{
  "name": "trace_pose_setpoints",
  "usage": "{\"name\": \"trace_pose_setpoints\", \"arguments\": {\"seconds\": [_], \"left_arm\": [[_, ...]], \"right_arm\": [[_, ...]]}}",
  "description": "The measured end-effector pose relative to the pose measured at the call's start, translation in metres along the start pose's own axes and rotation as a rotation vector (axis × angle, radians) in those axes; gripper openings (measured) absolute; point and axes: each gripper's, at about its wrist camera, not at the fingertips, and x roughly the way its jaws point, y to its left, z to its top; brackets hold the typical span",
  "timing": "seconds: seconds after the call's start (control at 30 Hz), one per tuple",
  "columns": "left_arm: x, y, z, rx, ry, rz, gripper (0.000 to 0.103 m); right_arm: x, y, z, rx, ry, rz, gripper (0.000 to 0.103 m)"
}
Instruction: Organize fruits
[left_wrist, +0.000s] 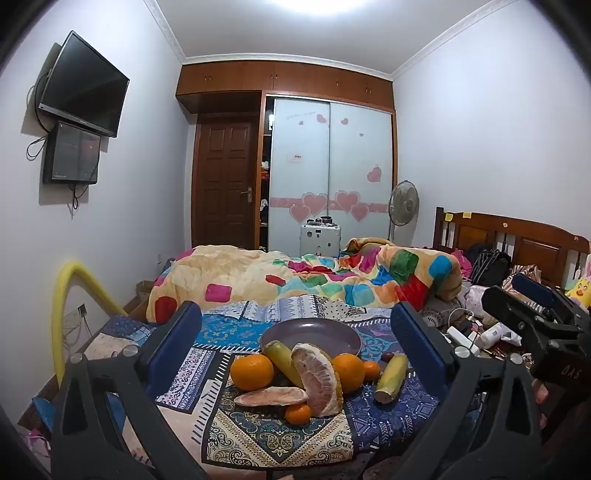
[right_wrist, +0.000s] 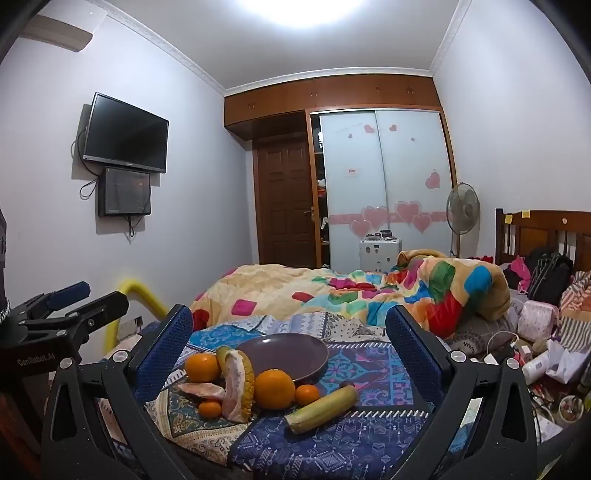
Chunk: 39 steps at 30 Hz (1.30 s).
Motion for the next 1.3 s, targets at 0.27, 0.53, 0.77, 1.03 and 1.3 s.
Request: {"name": "trace_pose_setpoints", "arguments": {"seconds": [0.27, 0.53, 0.77, 1.03, 1.3], "left_arm": [[0.005, -0.001, -0.001, 0.013, -0.018, 0.002, 0.103], [-0.001, -0.001, 0.001, 0.008, -0.028, 0.007, 0.103], [-0.001, -0.002, 0.001, 0.007, -0.027, 0.007, 0.103], [-0.001, -0.001, 0.002, 0.008, -0.031, 0.009, 0.103], [-0.002, -0.001, 0.003, 0.012, -0.031, 0.008, 0.103]], "right_arm": [[-0.001, 0.001, 0.001, 0.0, -0.003, -0.001, 0.103], [-0.002, 0.001, 0.002, -0.001, -0.009, 0.0, 0.103], [-0.003, 0.0, 0.003, 0.004, -0.009, 0.005, 0.103], [-0.005, 0.001, 0.003, 0.007, -0.014, 0.012, 0.103], [-0.004, 0.002, 0.003, 0.008, -0.015, 0.01, 0.103]]}}
